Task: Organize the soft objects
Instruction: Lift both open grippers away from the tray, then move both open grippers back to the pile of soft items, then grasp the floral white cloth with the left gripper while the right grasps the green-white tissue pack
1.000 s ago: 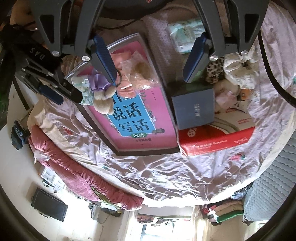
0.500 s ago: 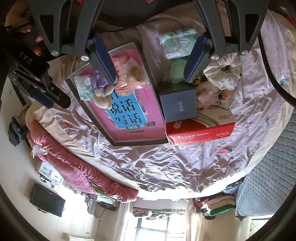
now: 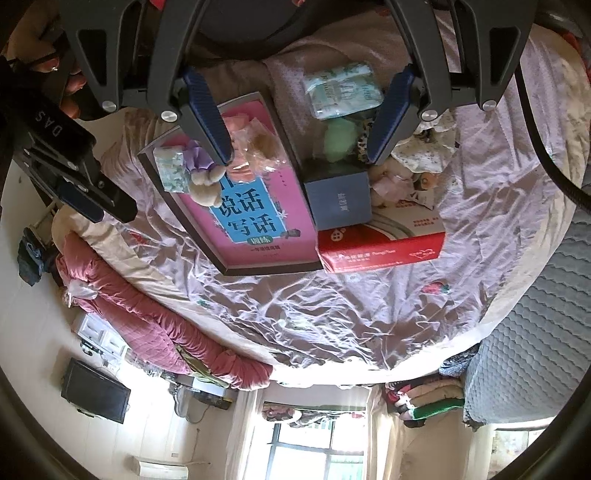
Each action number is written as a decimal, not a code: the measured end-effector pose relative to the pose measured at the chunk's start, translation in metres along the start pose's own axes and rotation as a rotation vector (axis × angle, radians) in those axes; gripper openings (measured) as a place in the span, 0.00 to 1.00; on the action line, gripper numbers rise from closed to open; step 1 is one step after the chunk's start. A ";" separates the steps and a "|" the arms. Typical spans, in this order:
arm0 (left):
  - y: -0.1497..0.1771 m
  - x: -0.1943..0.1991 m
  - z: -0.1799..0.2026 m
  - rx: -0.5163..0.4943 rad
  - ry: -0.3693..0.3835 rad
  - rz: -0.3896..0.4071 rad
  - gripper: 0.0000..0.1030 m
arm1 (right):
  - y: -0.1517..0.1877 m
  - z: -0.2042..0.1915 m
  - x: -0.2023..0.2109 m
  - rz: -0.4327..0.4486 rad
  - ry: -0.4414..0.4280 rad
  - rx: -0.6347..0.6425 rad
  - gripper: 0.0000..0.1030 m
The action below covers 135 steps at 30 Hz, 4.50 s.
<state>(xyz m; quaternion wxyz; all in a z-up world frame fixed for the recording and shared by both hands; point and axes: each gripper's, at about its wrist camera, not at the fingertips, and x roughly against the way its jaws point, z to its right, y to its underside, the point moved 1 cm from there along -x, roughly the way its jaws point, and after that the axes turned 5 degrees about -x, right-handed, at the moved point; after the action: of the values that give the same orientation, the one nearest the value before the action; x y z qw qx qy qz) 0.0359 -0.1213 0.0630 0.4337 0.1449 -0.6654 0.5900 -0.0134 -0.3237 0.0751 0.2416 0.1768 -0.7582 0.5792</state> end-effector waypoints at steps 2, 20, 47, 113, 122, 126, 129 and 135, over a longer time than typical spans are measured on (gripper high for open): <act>0.000 0.004 -0.006 0.012 -0.001 0.007 0.73 | -0.001 -0.003 0.002 0.000 -0.004 0.006 0.77; 0.001 0.038 -0.073 0.124 -0.048 0.040 0.73 | -0.001 -0.054 0.007 -0.015 -0.069 0.081 0.78; 0.038 0.017 -0.165 0.296 -0.103 -0.032 0.73 | 0.048 -0.116 -0.026 -0.147 -0.158 0.236 0.78; 0.108 -0.107 -0.212 0.619 0.021 -0.219 0.16 | 0.114 -0.141 -0.129 -0.430 -0.204 0.128 0.73; 0.107 -0.092 -0.208 0.572 -0.020 -0.188 0.04 | 0.109 -0.136 -0.115 -0.386 -0.226 0.128 0.73; 0.106 -0.085 -0.205 0.542 -0.061 -0.174 0.02 | 0.105 -0.132 -0.109 -0.363 -0.231 0.118 0.73; 0.104 -0.078 -0.202 0.525 -0.080 -0.159 0.02 | 0.101 -0.129 -0.106 -0.350 -0.231 0.108 0.73; 0.097 -0.068 -0.193 0.491 -0.090 -0.133 0.02 | 0.093 -0.121 -0.099 -0.319 -0.236 0.088 0.73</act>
<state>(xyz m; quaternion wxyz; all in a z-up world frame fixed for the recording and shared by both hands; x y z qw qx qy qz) 0.0860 0.0582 -0.0661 0.3931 0.3154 -0.5098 0.6972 0.0364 -0.1838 -0.0296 0.2318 0.3717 -0.7176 0.5414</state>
